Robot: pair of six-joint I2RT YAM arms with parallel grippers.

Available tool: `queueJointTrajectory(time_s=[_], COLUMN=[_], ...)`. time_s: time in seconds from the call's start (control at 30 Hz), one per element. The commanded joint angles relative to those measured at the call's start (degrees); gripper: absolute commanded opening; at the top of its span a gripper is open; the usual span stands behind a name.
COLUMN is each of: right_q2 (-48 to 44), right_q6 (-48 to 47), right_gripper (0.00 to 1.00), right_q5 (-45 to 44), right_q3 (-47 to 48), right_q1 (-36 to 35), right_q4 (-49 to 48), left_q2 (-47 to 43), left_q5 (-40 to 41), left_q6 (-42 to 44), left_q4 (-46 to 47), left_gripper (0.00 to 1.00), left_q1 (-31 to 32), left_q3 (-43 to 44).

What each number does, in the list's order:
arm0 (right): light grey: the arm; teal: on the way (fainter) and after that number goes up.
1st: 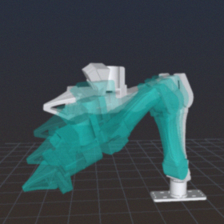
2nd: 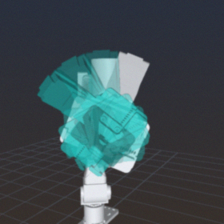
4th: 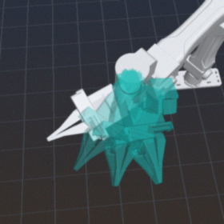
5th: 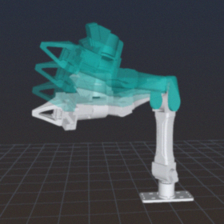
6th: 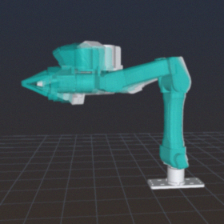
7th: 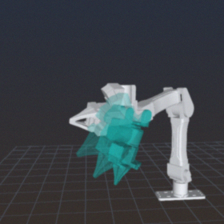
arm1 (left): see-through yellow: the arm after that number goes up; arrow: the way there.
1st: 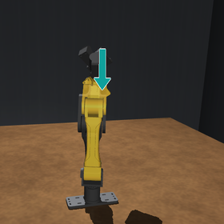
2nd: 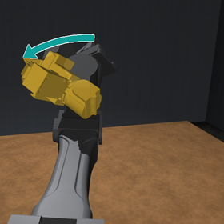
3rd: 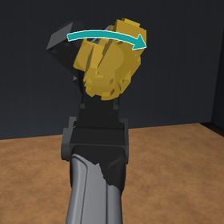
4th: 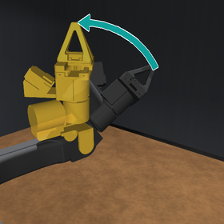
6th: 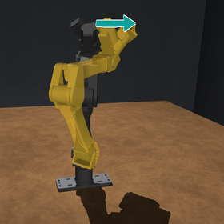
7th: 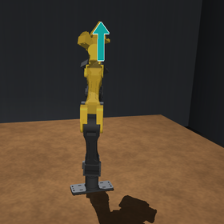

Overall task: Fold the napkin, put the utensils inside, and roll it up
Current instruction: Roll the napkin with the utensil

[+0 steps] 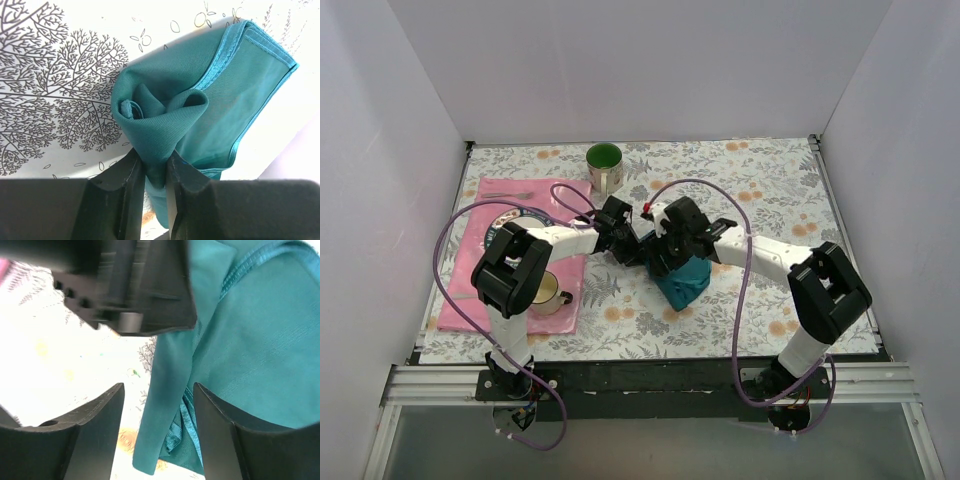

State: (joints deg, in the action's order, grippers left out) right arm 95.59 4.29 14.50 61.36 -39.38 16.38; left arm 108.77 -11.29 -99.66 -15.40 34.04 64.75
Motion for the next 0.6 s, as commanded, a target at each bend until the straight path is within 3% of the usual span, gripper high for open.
queueJointTrajectory(time_s=[0.0,0.27,0.43,0.57], right_q2=[-2.4,-0.7,3.6,6.4], right_q6=[-3.5,-4.1,-6.1,-5.9], right_gripper=[0.66,0.67,0.66,0.59], right_q5=[-19.4,-32.7,-36.2,-36.9], right_q3=[-1.8,-4.8,-2.9,-1.4], right_q1=[-7.0,-15.9,-18.2,-18.5], right_q4=[-1.9,-6.9,-5.4,-4.4], left_q2=[0.8,1.9,2.8,2.9], left_q5=[0.0,-5.8,-7.5,-8.0], left_q6=[1.7,-0.6,-1.5,-1.9], left_q4=[-3.8,-2.8,-2.4,-1.8], left_gripper=[0.08,0.07,0.07,0.07], left_q1=[-0.9,-2.6,-2.9,-2.8], left_q3=[-1.9,-2.4,-2.7,-3.1])
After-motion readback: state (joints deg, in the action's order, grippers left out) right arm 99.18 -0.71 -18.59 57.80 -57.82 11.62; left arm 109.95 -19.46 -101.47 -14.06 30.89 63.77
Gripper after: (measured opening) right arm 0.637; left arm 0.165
